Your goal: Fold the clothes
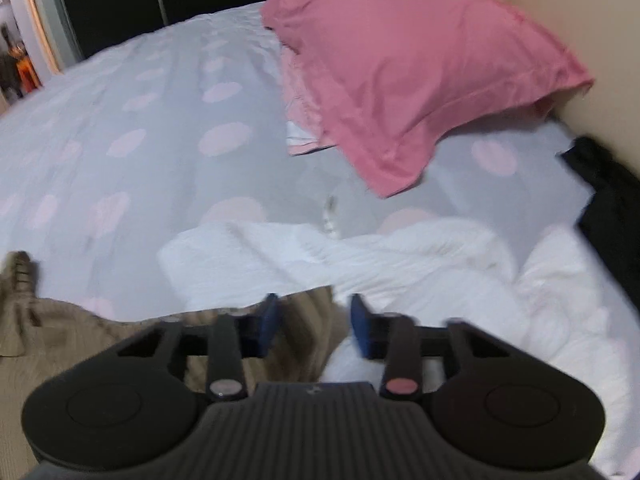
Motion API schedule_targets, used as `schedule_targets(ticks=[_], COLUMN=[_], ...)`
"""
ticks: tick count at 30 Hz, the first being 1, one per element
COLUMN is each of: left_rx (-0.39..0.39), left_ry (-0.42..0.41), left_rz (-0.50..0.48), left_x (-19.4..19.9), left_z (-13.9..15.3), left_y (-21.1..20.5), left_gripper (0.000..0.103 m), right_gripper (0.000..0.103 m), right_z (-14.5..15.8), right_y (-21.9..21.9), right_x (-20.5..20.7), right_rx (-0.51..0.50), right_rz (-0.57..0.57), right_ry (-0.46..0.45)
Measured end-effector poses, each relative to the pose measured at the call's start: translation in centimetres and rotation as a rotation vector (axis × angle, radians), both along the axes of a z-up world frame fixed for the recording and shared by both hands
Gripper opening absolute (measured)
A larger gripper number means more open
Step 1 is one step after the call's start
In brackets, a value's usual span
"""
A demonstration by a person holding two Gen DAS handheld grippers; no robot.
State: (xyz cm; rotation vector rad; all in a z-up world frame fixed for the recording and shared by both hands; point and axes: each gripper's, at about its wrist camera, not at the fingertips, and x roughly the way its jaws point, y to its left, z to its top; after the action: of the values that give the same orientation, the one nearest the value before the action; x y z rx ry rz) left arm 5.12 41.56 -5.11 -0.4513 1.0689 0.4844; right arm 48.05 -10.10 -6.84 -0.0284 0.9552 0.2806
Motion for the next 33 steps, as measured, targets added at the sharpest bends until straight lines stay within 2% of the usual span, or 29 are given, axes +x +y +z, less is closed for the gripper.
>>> schedule_targets(ticks=[1,4,8,11,14,18,20,21,24,29,31,33], left_rx=[-0.003,-0.01,-0.021,-0.054,-0.067,-0.06,-0.061,-0.063,-0.06,-0.059,-0.061,-0.061], left_ry=[-0.003,-0.014,-0.024,-0.04,-0.064,-0.083,-0.091,-0.094,-0.097,-0.067,-0.056,-0.048], left_rz=[0.0,-0.004,-0.02,-0.023,-0.023,-0.016,-0.002,0.001,0.005,0.007,0.01,0.008], left_x=[0.0,-0.1,-0.3,-0.6,-1.1,-1.7,-2.1,-2.2,-2.7,-2.9,-2.9,-2.6], left_z=[0.1,0.3,0.7,1.0,1.7,2.4,2.6,2.7,2.8,2.0,1.6,1.4], left_y=[0.0,-0.1,-0.6,-0.7,-0.8,-0.5,-0.2,0.0,0.4,0.7,0.8,0.7], left_gripper=[0.048,0.048,0.048,0.048,0.048,0.048,0.048,0.048,0.048,0.048,0.048,0.048], right_gripper=[0.015,0.005,0.005,0.005,0.005,0.005,0.007,0.011,0.044,0.047,0.054,0.057], right_z=[0.1,1.4,4.4,6.6,8.2,8.6,8.2,8.0,7.1,5.4,4.7,4.0], right_y=[-0.1,0.0,2.0,5.0,8.5,13.9,15.5,15.9,14.8,11.4,10.1,8.8], right_x=[-0.3,-1.3,-3.0,-4.5,-5.7,-7.3,-7.4,-7.3,-5.8,-4.0,-3.3,-2.5], right_rx=[0.03,0.066,0.046,0.015,0.031,-0.01,-0.069,-0.092,-0.148,-0.149,-0.149,-0.15], right_rz=[0.012,0.041,0.117,0.174,0.217,0.302,0.328,0.33,0.301,0.229,0.201,0.172], right_ry=[-0.001,-0.024,-0.002,0.014,0.041,0.041,0.023,0.015,-0.009,0.006,0.012,0.018])
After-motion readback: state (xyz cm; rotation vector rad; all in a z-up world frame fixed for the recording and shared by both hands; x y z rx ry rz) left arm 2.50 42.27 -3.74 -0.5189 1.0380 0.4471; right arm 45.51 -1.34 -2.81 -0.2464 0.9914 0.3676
